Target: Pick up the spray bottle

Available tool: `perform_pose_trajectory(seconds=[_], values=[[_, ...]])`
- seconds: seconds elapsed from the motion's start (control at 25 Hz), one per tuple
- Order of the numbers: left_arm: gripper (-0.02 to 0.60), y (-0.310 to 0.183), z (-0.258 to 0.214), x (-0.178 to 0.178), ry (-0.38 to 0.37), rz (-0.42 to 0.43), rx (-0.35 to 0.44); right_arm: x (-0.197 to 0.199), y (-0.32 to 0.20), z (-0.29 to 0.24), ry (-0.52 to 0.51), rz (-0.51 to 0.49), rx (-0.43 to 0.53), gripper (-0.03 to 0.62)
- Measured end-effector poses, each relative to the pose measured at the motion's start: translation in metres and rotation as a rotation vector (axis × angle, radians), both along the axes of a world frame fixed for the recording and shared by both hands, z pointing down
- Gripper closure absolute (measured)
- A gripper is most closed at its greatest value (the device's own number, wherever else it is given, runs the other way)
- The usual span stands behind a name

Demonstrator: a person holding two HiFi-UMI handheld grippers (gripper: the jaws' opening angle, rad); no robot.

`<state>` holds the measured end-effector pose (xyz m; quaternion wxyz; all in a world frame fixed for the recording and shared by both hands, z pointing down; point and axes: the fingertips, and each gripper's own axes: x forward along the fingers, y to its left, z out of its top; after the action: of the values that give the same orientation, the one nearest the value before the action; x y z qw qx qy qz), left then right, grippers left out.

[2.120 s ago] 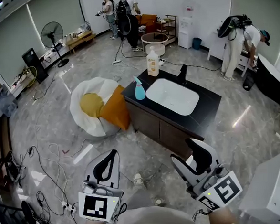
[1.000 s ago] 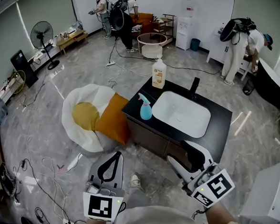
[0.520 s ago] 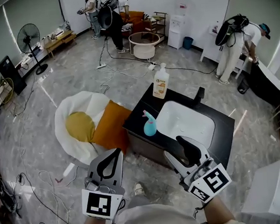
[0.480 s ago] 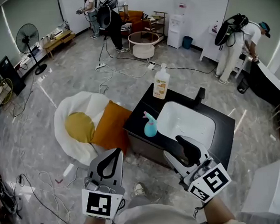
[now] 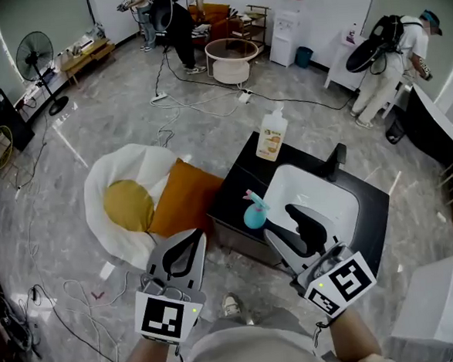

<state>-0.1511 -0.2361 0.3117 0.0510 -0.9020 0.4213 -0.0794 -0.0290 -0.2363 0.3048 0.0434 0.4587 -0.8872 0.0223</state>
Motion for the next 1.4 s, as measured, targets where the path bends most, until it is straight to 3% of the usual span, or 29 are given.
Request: perform_pose_trajectory(seconds=[0.84, 0.96, 1.16, 1.4], values=[[0.565, -0.053, 0.019, 0.049, 0.001, -0.022, -0.066, 0.044, -0.065, 0.066, 0.002, -0.020, -0.146, 0.329], [0.565, -0.065, 0.042, 0.053, 0.016, -0.025, -0.089, 0.048, -0.080, 0.085, -0.004, -0.026, -0.188, 0.321], [0.565, -0.079, 0.097, 0.056, -0.063, -0.025, -0.179, 0.049, -0.100, 0.124, 0.043, -0.029, -0.241, 0.316], [0.565, -0.089, 0.137, 0.070, -0.107, -0.013, -0.260, 0.047, -0.117, 0.176, 0.110, -0.027, -0.284, 0.316]])
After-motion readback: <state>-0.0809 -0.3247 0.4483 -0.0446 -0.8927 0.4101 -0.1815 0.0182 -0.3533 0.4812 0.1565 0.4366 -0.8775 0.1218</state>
